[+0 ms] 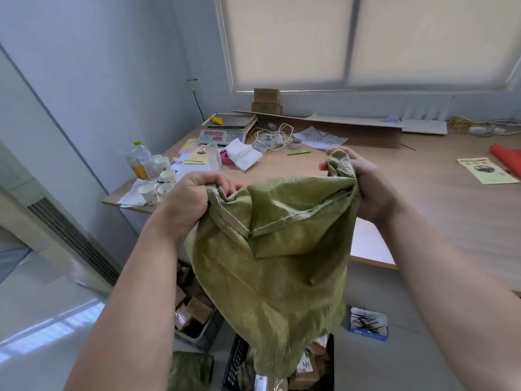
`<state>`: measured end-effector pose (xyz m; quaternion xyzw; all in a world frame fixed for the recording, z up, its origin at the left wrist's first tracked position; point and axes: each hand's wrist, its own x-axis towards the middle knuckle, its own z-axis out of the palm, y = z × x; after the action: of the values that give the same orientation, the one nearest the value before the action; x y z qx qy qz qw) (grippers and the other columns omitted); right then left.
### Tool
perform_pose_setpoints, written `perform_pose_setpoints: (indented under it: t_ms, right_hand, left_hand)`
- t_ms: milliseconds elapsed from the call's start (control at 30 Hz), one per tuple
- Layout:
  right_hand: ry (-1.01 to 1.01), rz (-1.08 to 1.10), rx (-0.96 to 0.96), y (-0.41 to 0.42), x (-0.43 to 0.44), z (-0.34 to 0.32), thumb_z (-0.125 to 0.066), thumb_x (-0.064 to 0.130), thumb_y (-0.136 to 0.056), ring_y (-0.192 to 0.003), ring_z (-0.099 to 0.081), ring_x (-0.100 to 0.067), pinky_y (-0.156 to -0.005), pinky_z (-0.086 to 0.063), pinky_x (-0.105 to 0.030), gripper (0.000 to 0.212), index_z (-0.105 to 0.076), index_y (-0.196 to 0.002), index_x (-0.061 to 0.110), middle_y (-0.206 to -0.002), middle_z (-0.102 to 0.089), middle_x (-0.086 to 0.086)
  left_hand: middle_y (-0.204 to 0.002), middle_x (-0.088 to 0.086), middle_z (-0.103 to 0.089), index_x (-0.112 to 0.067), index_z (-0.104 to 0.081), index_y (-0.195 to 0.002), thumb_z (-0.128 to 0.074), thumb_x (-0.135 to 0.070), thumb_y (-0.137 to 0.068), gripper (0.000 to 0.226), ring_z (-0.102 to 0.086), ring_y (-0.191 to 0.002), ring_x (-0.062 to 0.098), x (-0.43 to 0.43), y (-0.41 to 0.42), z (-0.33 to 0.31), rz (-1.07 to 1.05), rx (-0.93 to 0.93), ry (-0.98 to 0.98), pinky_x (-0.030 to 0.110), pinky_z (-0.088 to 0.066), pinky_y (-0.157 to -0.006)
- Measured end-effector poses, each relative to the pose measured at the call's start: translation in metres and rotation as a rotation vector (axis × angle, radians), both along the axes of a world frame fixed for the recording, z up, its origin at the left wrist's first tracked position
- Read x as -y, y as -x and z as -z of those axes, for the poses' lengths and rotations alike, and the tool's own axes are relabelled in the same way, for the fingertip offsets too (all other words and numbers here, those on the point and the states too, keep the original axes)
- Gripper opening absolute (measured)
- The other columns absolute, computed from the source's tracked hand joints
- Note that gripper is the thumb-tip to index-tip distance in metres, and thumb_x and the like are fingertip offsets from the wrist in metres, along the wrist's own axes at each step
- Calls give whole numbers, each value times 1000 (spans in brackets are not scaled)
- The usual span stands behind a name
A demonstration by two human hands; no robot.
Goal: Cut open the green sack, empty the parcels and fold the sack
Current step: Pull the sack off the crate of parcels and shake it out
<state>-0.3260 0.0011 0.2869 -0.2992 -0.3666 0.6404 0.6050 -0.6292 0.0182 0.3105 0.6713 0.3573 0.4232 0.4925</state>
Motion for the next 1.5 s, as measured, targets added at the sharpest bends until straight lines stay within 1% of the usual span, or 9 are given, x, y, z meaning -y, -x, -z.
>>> perform_pose_setpoints:
  t_ms: [167, 333, 600, 800, 867, 1033, 1133, 1367, 1500]
  right_hand:
    - [-13, 123, -122, 23, -10, -10, -42, -2, -96, -56, -61, -19, -53, -55, -30, 23, -57, -92, 17, -71, -63, -8]
    - [-21, 238, -85, 35, -14, -7, -45, 7, -100, -49, -59, -14, -47, -53, -27, 16, -54, -98, 20, -66, -65, -3]
    - [-126, -113, 141, 50, -23, 13, -46, 4, -99, -63, -65, -15, -57, -55, -25, 28, -53, -119, 22, -94, -67, -7]
    - [-69, -301, 197, 45, -26, 17, -92, 34, -57, -74, -51, -26, -64, -44, -34, 77, -47, -119, 23, -95, -57, -14]
    - [-50, -299, 187, 49, -25, 14, -88, 27, -64, -71, -58, -24, -63, -50, -33, 70, -46, -119, 18, -91, -61, -12]
    - [-34, 138, 679, 52, -19, 4, -66, 17, -91, -48, -51, -3, -49, -42, -23, 17, -53, -101, 11, -63, -55, 7]
    - [-79, 201, 608, 39, -8, 6, -61, 22, -93, -68, -51, -13, -59, -45, -28, 10, -58, -100, 15, -79, -52, 0]
    - [-249, -35, 1095, 35, 9, -2, -57, 16, -84, -110, -51, -10, -97, -44, -31, 37, -66, -110, 41, -122, -45, 4]
    - [-295, -157, 1414, 39, 14, 0, -71, 17, -77, -148, -9, -21, -116, -27, -46, 80, -35, -138, 55, -160, 6, 12]
  left_hand:
    - [-56, 6, -51, -12, -54, -50, -62, 4, -63, 22, -61, -52, 24, 9, -25, -9, 386, 441, 329, 28, -54, -52]
    - [-57, 5, -48, -9, -54, -58, -74, -1, -64, 22, -52, -43, 16, 7, -43, -3, 642, 500, 514, 20, -46, -44]
    - [-64, 5, -55, -11, -60, -76, -50, 8, -80, 21, -51, -53, 18, -2, -77, 6, 80, 217, 86, 26, -47, -50]
    - [-108, 1, -53, -37, -59, -124, -49, 6, -90, 56, -52, -82, 20, -2, -71, -7, -41, -68, -113, 37, -52, -77]
    - [-121, -4, -60, -38, -61, -126, -50, 5, -90, 57, -61, -92, 14, -1, -70, -13, 78, -113, -49, 32, -55, -85]
    - [-81, -3, -63, -26, -65, -83, -54, -17, -75, 16, -59, -81, 19, -12, -67, -13, -106, -371, -87, 44, -51, -81]
    - [-78, -5, -62, -27, -62, -78, -50, -26, -70, 14, -59, -82, 21, -19, -59, -13, -364, -392, -105, 38, -50, -79]
    - [-80, -7, -66, -26, -67, -76, -54, -22, -79, 14, -62, -86, 21, -35, -48, -7, -727, -217, 16, 39, -55, -83]
    - [-80, -7, -64, -23, -67, -80, -53, -21, -81, 14, -58, -85, 20, -35, -44, -6, -773, -203, 86, 37, -51, -81]
